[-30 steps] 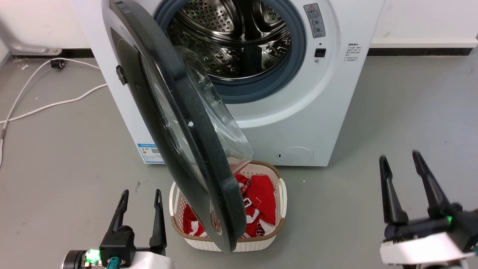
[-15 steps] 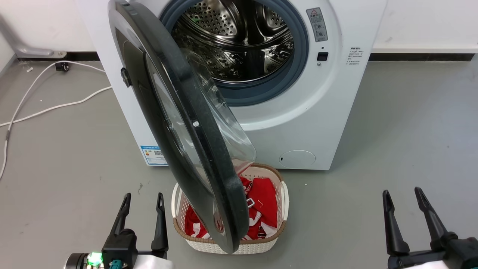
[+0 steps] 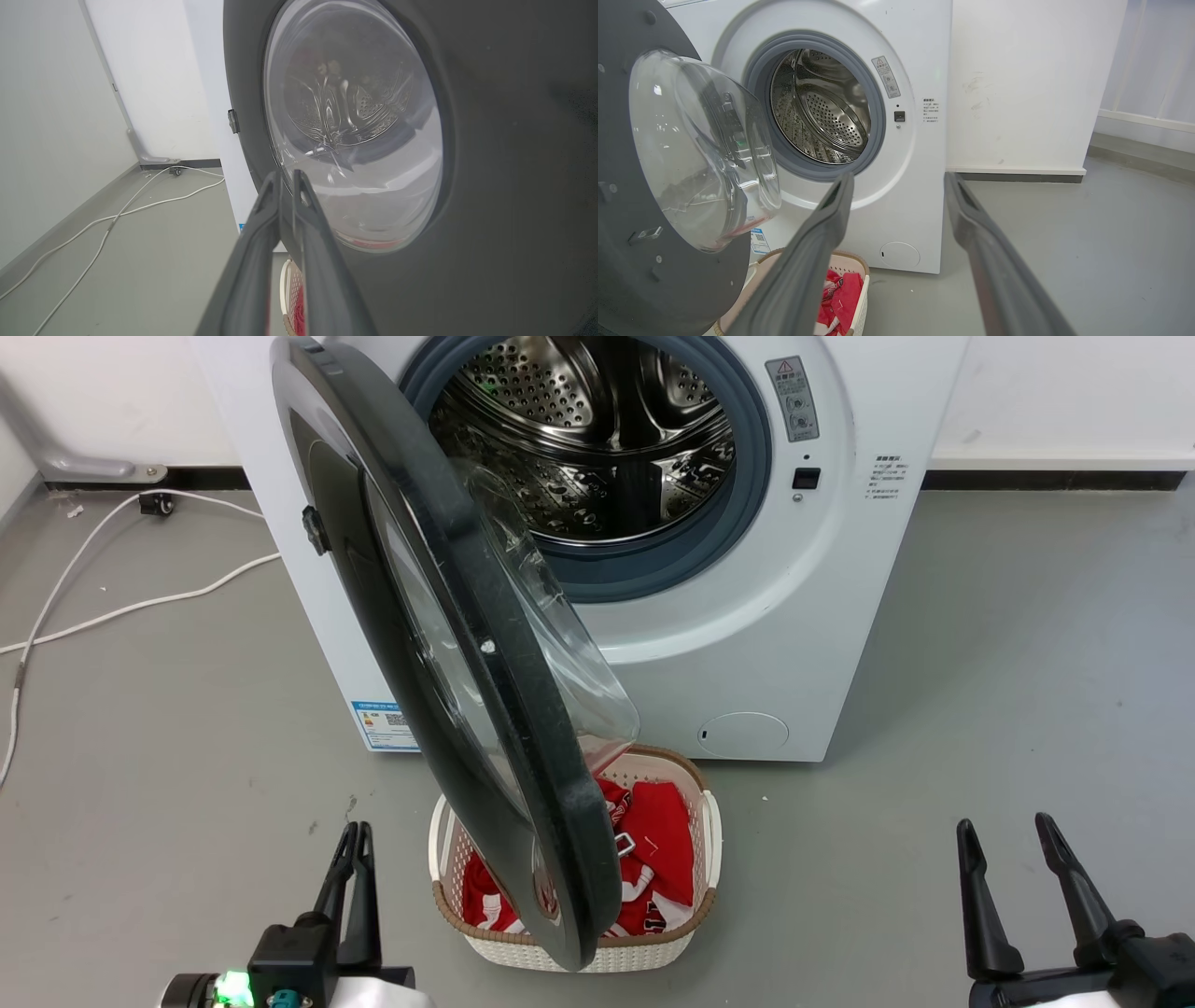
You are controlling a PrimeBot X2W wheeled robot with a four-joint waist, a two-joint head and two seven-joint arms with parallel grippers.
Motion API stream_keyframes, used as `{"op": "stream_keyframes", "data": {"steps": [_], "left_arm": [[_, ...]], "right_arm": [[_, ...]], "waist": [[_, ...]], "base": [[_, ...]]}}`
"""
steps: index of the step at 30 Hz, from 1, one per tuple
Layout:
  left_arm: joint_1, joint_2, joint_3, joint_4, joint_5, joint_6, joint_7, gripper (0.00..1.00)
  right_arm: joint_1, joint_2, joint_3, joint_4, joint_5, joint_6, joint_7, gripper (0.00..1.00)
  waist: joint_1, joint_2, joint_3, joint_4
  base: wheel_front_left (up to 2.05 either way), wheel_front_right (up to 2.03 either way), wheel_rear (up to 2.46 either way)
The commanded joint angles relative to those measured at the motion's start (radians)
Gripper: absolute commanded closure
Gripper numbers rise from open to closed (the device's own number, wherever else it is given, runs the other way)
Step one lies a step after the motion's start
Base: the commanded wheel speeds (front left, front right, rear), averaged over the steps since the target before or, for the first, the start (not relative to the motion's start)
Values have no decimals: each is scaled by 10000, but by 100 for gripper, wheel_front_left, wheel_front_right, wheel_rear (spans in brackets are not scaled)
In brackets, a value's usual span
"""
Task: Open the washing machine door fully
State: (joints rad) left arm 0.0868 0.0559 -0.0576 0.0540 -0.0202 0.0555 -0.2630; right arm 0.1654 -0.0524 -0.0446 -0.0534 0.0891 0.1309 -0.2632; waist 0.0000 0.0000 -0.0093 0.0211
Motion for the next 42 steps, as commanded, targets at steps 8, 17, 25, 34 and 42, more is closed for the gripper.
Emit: {"op": "stream_keyframes", "data": {"steps": [8,17,25,34,42], "left_arm": [[-322,114,381,-782,60,119,-28,100],[-1211,350,193,-3001,459,198,-26,100],[-2042,354,-1279,-4336,829,-100,-26,100],[-2647,165,-3796,-4285,829,-662,-26,100],[-2698,92,-5299,-3847,631,-917,-26,100]], "right_arm": [[31,41,37,65,116,-3,-21,0],[11,40,139,76,212,-3,-21,0],[41,40,195,35,262,-3,-21,0],[-91,40,334,62,272,-3,-21,0],[-125,40,435,114,296,-3,-21,0]], "waist": [[0,0,-40,11],[0,0,-108,-56],[0,0,-115,-47],[0,0,-114,-43],[0,0,-93,-96]], "base": [[0,0,0],[0,0,0],[0,0,0],[0,0,0],[0,0,0]]}}
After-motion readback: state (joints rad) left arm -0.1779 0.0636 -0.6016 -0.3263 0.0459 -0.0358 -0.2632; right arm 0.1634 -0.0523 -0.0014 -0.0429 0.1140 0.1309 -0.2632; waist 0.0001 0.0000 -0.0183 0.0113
